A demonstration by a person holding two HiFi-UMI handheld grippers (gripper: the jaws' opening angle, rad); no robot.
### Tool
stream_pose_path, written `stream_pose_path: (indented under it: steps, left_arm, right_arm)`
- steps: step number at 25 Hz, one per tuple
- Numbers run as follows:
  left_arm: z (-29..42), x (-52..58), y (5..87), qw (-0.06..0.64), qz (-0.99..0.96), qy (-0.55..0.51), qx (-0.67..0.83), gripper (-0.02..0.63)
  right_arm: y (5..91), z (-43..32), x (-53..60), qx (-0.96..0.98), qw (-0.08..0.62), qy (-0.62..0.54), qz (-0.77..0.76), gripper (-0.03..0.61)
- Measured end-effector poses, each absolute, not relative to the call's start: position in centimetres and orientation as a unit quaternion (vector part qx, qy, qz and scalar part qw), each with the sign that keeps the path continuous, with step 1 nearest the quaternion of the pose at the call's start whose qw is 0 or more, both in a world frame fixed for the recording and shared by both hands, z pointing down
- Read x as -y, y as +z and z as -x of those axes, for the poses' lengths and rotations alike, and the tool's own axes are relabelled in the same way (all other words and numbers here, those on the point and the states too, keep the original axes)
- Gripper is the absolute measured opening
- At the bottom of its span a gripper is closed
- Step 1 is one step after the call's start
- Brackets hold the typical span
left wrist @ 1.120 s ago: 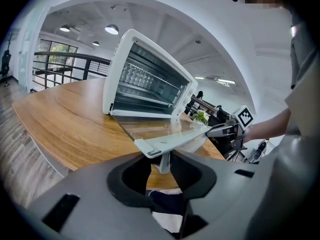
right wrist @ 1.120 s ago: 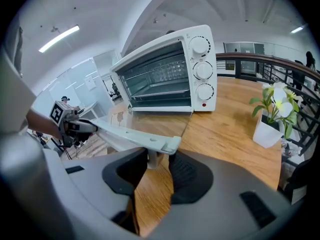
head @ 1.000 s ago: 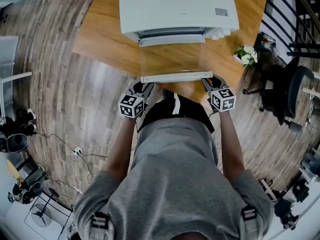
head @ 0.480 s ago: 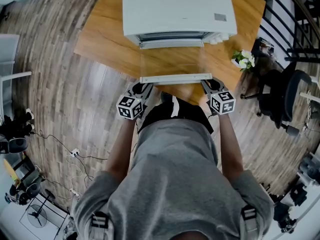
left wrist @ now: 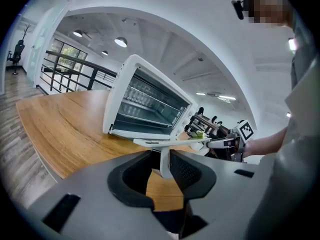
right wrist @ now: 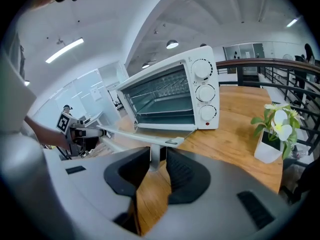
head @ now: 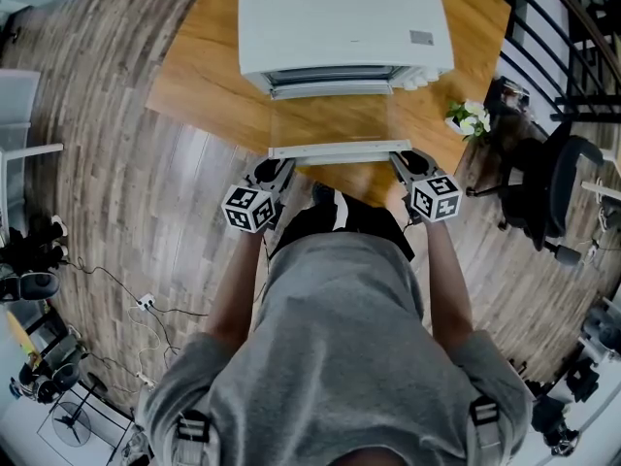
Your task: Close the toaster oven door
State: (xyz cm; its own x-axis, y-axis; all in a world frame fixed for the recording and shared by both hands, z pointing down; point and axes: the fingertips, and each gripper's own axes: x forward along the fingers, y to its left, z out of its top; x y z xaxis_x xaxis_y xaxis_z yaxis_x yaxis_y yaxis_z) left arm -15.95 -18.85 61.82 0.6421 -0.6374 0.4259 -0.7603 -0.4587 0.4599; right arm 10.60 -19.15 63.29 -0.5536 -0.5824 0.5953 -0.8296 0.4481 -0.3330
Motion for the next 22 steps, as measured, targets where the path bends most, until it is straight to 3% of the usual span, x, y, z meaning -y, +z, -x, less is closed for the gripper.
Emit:
stream_pose_path:
  steps: [22]
  left_arm:
    - [16.7,21.1,57.8,0.325,-0.848,0.017,0.419,0.127]
  right_arm:
    - [59.3,-10.9,21.6,0.817,0.088,0.359,-0.443,0.109]
